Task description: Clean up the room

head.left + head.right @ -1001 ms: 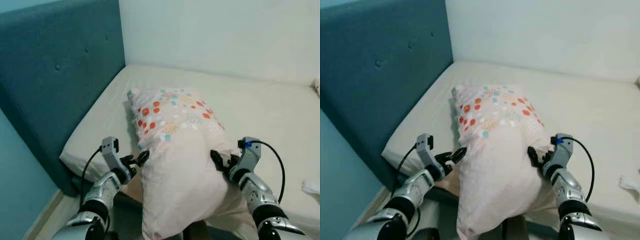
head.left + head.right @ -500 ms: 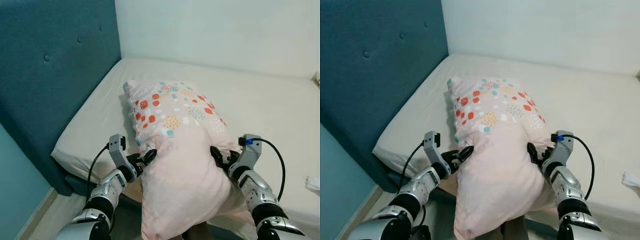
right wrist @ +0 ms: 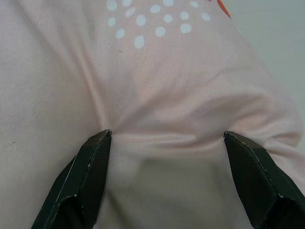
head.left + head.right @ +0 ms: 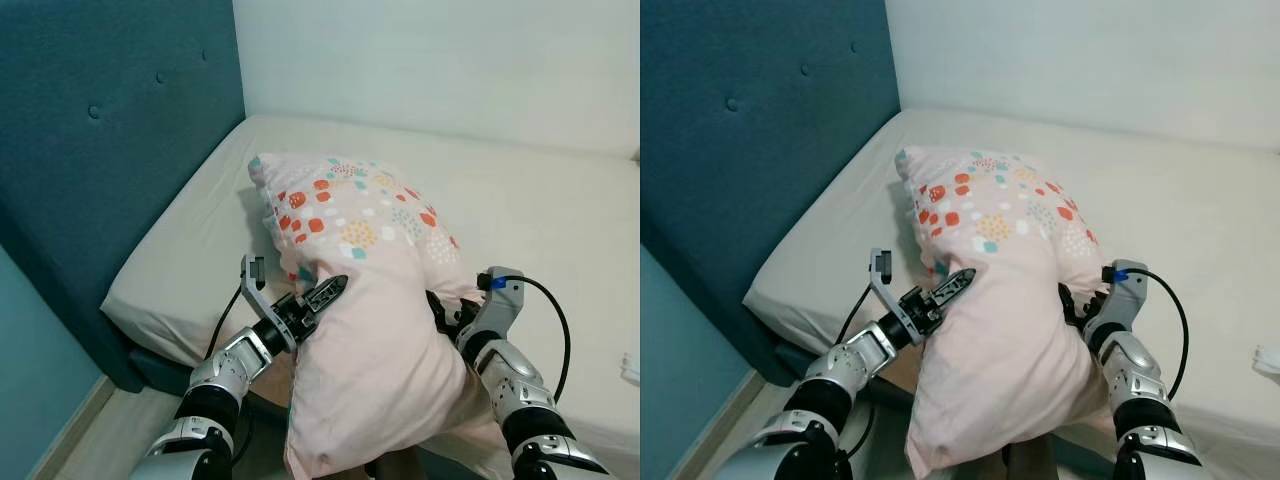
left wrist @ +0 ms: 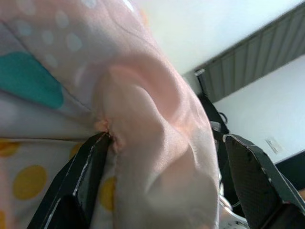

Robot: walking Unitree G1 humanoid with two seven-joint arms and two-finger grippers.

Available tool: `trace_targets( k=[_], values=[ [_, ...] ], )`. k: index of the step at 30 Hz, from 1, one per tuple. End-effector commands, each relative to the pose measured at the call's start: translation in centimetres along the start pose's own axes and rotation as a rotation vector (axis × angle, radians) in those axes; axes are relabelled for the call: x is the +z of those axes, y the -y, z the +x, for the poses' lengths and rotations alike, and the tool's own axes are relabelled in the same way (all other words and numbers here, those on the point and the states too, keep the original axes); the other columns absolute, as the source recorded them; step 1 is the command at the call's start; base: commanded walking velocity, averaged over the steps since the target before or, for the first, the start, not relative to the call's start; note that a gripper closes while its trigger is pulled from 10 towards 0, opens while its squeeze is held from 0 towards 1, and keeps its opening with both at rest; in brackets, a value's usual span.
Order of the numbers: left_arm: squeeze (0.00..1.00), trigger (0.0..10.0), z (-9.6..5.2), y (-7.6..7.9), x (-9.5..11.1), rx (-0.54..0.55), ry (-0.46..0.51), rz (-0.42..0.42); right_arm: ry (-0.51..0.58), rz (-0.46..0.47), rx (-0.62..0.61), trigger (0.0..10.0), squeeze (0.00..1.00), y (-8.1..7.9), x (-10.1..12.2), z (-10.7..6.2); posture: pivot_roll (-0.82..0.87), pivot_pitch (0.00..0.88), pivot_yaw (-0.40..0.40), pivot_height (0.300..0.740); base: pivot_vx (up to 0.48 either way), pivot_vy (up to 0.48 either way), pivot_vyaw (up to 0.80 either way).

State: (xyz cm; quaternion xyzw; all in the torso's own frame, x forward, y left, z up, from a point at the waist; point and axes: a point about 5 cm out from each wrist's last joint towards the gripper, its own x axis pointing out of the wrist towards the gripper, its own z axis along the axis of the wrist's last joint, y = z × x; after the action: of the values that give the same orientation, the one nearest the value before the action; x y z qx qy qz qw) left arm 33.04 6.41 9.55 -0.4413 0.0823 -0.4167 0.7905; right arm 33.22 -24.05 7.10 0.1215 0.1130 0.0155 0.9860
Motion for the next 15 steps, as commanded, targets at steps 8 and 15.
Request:
trace_targets(
  k=[8,15],
  values=[
    [0.00,10.0,0.7,1.1,-3.4,-0.041,-0.130,0.013,-0.078,0.001,0.034,10.0,0.00,-1.2,-1.9,-0.1,-0.07,0.000,-0.009,0.420,0.000,0.000,0.00],
    [0.00,10.0,1.4,1.3,-3.6,0.036,-0.142,0.098,-0.081,-0.004,0.068,10.0,0.00,-2.1,-2.0,0.2,-0.07,0.000,-0.016,0.395,0.000,0.000,0.00]
  ],
)
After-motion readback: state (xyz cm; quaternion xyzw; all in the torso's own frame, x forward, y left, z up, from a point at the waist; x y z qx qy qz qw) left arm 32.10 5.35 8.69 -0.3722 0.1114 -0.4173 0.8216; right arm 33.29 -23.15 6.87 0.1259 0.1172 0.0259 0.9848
